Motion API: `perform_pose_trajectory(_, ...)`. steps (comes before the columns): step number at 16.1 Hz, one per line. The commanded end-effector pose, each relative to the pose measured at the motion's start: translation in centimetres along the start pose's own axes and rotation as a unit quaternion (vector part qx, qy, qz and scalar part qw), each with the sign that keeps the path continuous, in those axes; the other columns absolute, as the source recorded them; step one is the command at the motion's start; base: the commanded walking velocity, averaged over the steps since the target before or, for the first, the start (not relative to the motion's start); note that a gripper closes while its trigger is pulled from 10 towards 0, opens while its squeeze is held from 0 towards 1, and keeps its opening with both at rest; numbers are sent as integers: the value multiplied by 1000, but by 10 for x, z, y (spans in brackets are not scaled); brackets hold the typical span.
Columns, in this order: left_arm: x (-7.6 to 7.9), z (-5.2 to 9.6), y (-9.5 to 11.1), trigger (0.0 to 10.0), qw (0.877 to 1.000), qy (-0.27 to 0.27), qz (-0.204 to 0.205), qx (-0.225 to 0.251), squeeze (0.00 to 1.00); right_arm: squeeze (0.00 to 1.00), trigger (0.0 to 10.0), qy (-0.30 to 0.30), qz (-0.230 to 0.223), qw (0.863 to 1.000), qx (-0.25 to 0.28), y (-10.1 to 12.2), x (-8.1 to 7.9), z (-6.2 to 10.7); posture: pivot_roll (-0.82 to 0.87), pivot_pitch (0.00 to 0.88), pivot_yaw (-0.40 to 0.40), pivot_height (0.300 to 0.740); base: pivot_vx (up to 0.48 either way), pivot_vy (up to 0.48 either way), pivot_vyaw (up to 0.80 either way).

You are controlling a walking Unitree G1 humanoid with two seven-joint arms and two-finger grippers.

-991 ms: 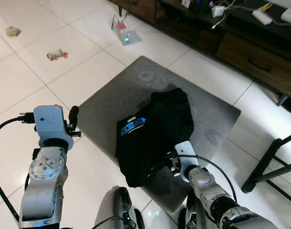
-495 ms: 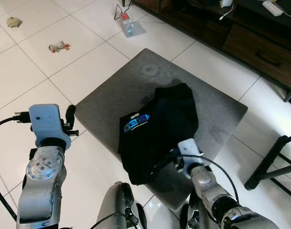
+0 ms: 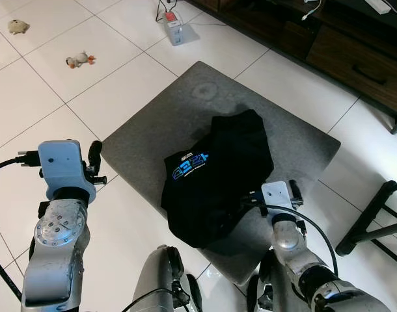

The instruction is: Hang hanger

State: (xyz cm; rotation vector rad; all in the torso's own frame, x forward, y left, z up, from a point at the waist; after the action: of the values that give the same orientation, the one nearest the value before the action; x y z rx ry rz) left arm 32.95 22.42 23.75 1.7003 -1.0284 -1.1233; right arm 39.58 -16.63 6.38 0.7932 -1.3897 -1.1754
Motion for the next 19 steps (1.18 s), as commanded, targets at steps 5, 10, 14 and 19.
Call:
perform_pose_trajectory(5,4,5,-4,10000,1000,-11,-17,-6,0,0,10000,98,-29,992,-72,-34,-34,20,119,415,75,597,0,0,0)
perform_pose_trajectory(10,2,6,-4,10000,1000,-7,-18,-5,0,0,10000,146,-37,985,-79,-36,-57,30,137,418,80,597,0,0,0)
perform_pose_trajectory(14,-7,9,-2,10000,1000,16,-27,-3,0,0,10000,51,-24,997,-59,-34,-28,22,165,427,85,597,0,0,0)
perform_pose_trajectory(19,-13,9,-2,10000,999,26,-34,-3,0,0,10000,-11,-24,1000,-10,-22,-9,19,174,439,99,597,0,0,0)
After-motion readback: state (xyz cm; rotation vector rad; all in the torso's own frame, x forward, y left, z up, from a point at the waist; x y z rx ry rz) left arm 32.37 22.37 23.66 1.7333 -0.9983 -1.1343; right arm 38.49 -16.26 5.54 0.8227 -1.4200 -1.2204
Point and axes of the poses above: a point about 5 cm out from each wrist's last joint towards the gripper, its own z axis pointing back from the gripper into the wrist, its own y axis along the axis of the wrist's last joint, x = y × z, the point moved 5 cm from there along -z, pointing out of the wrist towards the gripper, and after that the axes turned 8 degrees about -z, right-handed, at the moved point
